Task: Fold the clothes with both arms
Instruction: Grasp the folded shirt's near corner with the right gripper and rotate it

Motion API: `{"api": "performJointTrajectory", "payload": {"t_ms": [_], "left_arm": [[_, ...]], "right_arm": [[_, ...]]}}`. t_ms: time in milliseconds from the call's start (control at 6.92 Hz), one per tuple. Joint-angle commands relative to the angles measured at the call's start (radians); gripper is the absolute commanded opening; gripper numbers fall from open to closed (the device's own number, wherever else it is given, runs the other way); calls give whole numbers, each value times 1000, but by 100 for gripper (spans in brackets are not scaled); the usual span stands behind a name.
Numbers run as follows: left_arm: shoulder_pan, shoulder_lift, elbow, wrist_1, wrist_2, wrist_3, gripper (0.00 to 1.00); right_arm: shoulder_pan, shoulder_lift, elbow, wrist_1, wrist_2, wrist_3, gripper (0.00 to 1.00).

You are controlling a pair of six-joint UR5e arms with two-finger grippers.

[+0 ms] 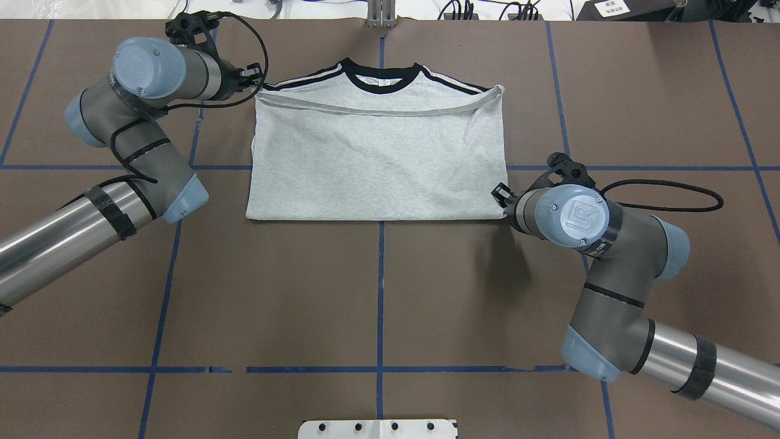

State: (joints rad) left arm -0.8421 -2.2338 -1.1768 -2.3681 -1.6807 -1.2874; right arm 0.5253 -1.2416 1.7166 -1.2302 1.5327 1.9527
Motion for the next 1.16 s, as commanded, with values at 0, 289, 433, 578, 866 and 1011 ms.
{"api": "performJointTrajectory", "payload": {"t_ms": [0, 289, 433, 578, 866, 1011], "left_arm": [[-2, -1, -11, -8, -4, -1, 46], [-2, 5, -65, -10, -10, -43, 46], [3, 29, -128, -8, -17, -61, 46], [5, 64, -186, -10, -90, -69, 46], [11, 127, -288, -7, -163, -99, 47], [11, 149, -344, 4, -233, -107, 51]], "right_arm": [[-1, -19, 59, -6, 9, 0, 0], [-65, -154, 293, -91, 10, 27, 0], [-147, -195, 396, -163, 10, 91, 0], [-245, -255, 546, -286, 12, 136, 0], [-486, -279, 771, -639, 26, 169, 0], [-545, -272, 813, -728, 21, 173, 0]]}}
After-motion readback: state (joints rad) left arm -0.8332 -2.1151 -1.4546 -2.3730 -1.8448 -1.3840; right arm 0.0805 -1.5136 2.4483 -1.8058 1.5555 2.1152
